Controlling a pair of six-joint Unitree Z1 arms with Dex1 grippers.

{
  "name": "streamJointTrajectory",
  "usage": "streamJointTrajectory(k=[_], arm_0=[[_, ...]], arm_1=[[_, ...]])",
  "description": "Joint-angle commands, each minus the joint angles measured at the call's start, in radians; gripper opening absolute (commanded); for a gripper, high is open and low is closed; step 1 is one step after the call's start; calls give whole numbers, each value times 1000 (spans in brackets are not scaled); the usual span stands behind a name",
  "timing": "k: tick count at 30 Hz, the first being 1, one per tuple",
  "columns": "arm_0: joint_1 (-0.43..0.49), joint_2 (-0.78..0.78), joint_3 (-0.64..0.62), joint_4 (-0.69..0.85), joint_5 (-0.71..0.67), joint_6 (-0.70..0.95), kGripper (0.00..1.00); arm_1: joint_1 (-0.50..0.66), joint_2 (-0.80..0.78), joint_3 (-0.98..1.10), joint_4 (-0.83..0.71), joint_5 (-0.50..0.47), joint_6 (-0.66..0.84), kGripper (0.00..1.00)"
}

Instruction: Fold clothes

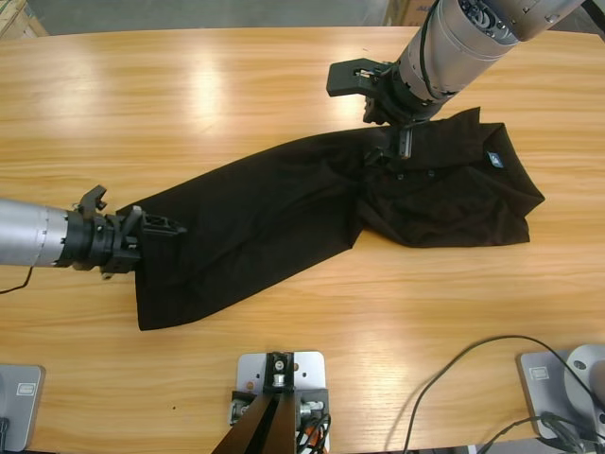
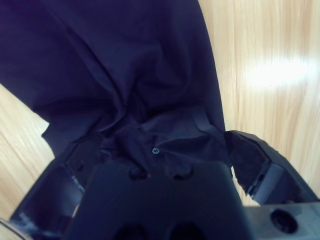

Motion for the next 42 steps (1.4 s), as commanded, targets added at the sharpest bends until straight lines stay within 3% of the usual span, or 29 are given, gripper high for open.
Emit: streamJointTrajectory(k=[1, 5, 6, 7, 8, 15, 21, 29, 37, 42], arm_0=[[-29, 167, 50, -69, -22, 59, 646], [-29, 159, 44, -71, -28, 109, 478], [-29, 161, 39, -70, -36, 124, 315], [-29, 162, 36, -67, -41, 136, 38], [-29, 160, 36, -59, -42, 142, 0], [-29, 154, 36, -29, -12, 198, 0], [-26, 168, -38, 38, 12, 273, 0], [32, 23, -328, 645, 80, 495, 0], [194, 28, -404, 850, 157, 744, 0], [254, 30, -443, 905, 174, 766, 0]], arm_1=[[-7, -29, 9, 2, -16, 18, 1000], [-9, -26, 19, -10, -12, 19, 1000], [-9, -26, 19, -10, -12, 19, 1000], [-9, -26, 19, -12, -12, 20, 1000], [-9, -26, 19, -12, -13, 22, 1000], [-10, -24, 24, -20, -13, 43, 1000], [-12, -23, 39, -29, -13, 58, 1000], [-40, -87, 32, -25, -11, 160, 1000], [-71, -222, 79, 49, 7, 288, 1000], [-73, -290, 126, 86, 44, 346, 1000]])
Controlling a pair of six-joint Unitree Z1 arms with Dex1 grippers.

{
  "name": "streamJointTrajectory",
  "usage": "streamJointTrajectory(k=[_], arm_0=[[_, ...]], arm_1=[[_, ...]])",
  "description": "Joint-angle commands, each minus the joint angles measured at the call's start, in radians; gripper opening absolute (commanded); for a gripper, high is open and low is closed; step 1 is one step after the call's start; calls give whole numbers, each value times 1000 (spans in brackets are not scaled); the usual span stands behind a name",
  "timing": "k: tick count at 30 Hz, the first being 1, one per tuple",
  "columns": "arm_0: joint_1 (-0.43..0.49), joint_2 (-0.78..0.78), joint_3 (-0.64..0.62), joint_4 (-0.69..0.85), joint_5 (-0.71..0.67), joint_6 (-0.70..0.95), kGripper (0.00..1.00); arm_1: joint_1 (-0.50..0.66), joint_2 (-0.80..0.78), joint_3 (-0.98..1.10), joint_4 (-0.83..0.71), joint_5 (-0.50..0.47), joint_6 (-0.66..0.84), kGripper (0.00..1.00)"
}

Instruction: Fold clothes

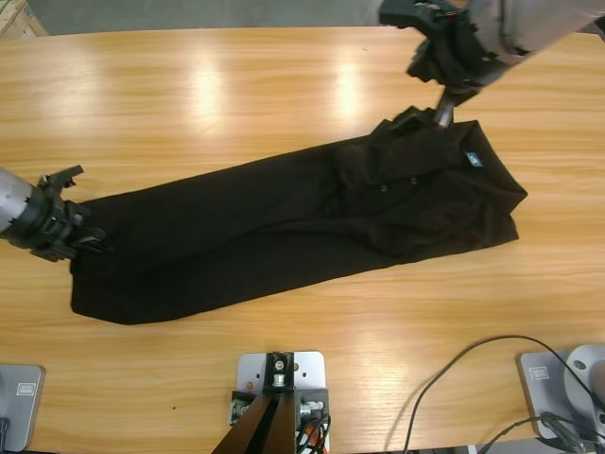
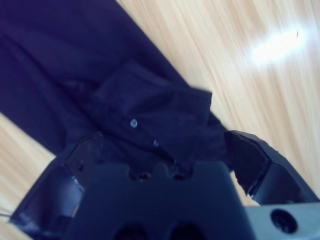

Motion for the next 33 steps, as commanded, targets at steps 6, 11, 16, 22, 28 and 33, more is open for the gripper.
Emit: streamJointTrajectory(k=[6, 11, 16, 22, 28, 33], arm_0=[[241, -24, -193, 272, 36, 140, 0], [354, -20, -326, 426, 114, 284, 0], [418, -36, -310, 464, 269, 366, 0], [499, -16, -303, 463, 375, 376, 0], [421, -44, -376, 497, 397, 371, 0], [130, 10, -530, 582, 343, 252, 0]], arm_1=[[-21, -137, 112, 56, 54, 100, 1000], [-24, -141, 135, 39, 52, 100, 1000], [-31, -140, 144, 27, 51, 101, 1000], [-41, -142, 152, 23, 50, 101, 1000], [-51, -142, 156, 18, 50, 101, 1000], [-54, -137, 156, 6, 52, 101, 1000]])
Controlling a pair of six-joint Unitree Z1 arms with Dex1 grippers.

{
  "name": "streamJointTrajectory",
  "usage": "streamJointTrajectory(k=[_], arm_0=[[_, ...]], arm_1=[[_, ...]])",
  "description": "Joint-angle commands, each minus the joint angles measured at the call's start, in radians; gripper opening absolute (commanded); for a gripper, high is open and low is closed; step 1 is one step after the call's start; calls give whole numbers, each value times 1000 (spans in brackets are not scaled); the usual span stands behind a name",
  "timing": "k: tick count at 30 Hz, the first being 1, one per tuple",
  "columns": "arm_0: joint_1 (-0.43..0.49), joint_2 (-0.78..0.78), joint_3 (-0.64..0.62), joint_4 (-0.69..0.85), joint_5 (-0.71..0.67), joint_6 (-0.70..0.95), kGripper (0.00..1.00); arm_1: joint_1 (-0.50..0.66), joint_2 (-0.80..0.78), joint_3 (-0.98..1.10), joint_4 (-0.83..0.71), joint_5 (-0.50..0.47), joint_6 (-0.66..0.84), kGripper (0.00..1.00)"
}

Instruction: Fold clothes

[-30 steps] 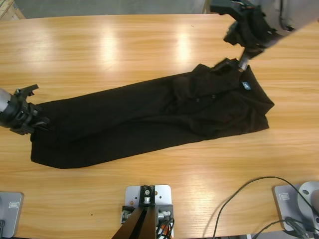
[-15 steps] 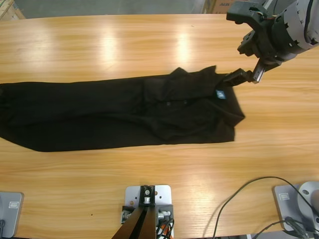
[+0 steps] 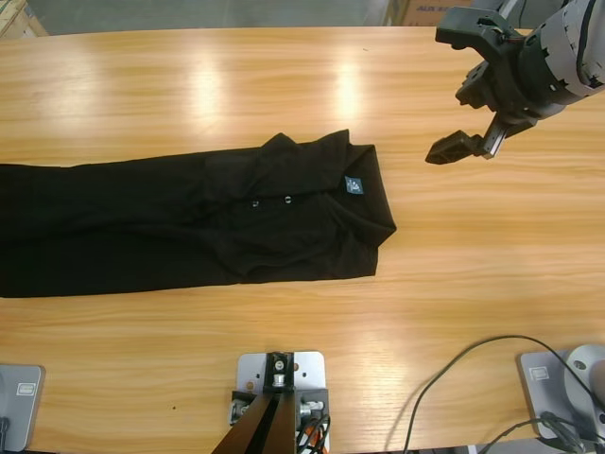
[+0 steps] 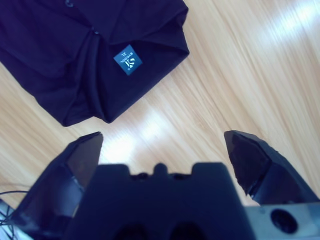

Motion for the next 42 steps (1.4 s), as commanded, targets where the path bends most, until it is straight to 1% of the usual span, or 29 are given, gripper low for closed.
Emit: streamJointTrajectory(k=[1, 4, 8, 12, 18, 21, 26, 28, 33, 38, 42], arm_0=[[-371, 56, -204, 127, -46, -137, 0], [-481, 102, -293, 183, -60, -186, 0], [-613, 171, -464, 285, -75, -235, 0], [-688, 273, -647, 347, -115, -271, 0], [-793, 461, -1025, 470, -182, -320, 0], [-833, 535, -1163, 517, -206, -335, 0], [-881, 628, -1327, 545, -252, -340, 0], [-907, 651, -1372, 545, -265, -341, 0], [-963, 699, -1442, 545, -295, -320, 0], [-985, 773, -1529, 545, -333, -308, 0], [-1005, 814, -1552, 545, -357, -309, 0]], arm_1=[[-15, -27, 34, -24, 8, 13, 1000], [-27, -32, 38, -24, 8, 13, 1000], [-47, -30, 44, -34, 10, 12, 1000], [-50, -24, 46, -40, 8, 10, 1000], [-58, -18, 46, -42, 6, 10, 1000], [-65, -15, 44, -43, 6, 10, 1000], [-73, -12, 56, -54, 8, 9, 1000], [-73, -5, 58, -62, 8, 9, 1000], [-73, 8, 55, -67, 10, 9, 1000], [-73, 11, 58, -65, 8, 9, 1000], [-73, 21, 56, -67, 6, 9, 1000]])
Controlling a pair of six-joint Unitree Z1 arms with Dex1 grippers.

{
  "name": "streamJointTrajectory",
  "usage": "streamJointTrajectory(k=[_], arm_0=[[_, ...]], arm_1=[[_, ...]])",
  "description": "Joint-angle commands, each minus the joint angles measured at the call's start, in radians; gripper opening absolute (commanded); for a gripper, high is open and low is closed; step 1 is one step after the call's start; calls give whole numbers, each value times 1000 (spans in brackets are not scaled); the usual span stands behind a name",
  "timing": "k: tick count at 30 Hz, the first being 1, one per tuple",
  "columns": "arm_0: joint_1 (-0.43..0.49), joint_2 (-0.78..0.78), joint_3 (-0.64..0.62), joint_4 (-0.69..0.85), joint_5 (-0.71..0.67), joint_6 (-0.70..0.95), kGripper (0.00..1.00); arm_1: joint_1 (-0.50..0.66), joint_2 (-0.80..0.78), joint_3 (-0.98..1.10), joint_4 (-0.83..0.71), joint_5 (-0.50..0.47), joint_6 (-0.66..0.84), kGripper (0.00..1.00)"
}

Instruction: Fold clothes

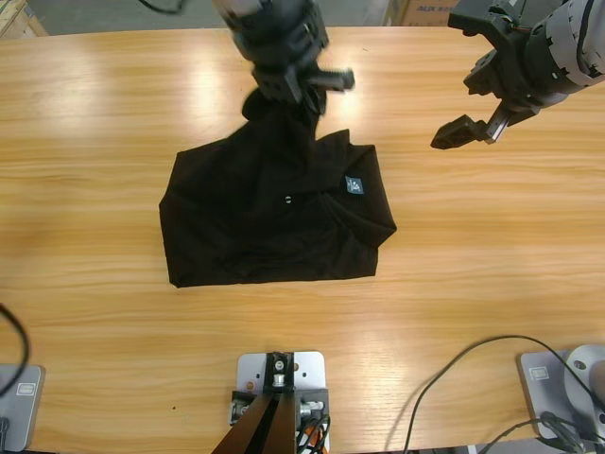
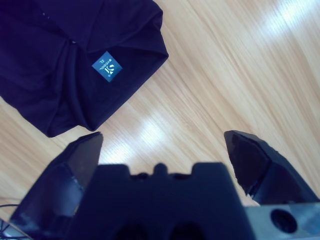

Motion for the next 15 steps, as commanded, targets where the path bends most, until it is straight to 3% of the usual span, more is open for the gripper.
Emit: streamJointTrajectory(k=[1, 15], arm_0=[[-43, 156, -125, 148, -56, 11, 0], [-62, 257, -408, 145, -50, -8, 0]], arm_1=[[-11, 24, 32, -12, 5, 9, 1000], [-11, 30, 53, -27, 9, 9, 1000]])
